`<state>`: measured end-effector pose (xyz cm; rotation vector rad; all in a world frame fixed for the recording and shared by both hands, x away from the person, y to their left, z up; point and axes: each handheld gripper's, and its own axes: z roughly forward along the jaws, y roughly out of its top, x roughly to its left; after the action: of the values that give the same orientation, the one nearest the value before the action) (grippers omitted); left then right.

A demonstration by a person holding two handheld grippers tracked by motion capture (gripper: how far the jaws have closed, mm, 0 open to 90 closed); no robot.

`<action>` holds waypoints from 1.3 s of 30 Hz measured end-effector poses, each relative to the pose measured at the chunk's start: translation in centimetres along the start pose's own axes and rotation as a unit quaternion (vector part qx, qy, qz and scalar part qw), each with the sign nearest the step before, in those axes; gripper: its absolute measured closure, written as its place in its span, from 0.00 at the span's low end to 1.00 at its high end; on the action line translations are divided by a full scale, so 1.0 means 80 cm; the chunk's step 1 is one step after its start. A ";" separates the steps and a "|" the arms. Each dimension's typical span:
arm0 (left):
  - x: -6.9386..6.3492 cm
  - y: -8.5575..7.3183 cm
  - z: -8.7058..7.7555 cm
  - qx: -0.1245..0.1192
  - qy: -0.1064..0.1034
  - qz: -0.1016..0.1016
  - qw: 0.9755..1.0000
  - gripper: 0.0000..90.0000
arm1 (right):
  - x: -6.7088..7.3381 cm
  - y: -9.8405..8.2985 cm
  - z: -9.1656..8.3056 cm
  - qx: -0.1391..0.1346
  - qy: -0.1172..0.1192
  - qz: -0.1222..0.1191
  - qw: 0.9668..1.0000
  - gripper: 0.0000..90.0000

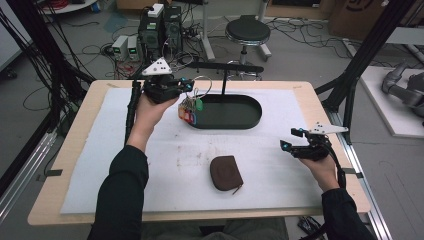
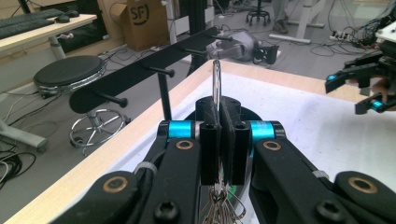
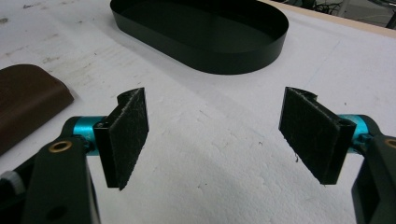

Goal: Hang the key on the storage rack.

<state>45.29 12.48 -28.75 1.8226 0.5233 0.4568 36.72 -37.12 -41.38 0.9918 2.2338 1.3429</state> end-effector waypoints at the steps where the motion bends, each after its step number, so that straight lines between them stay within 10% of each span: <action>1: 0.002 0.000 0.001 -0.001 0.002 0.000 1.000 0.96 | 0.000 0.000 0.000 -0.001 0.000 0.001 1.000 0.27; 39: 0.063 -0.005 0.046 0.042 0.061 -0.052 0.996 0.96 | -0.001 0.000 0.000 -0.002 0.000 0.001 1.000 0.27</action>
<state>51.45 12.56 -29.96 1.8453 0.7287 0.4830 36.78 -37.20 -41.39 0.9933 2.2298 1.3464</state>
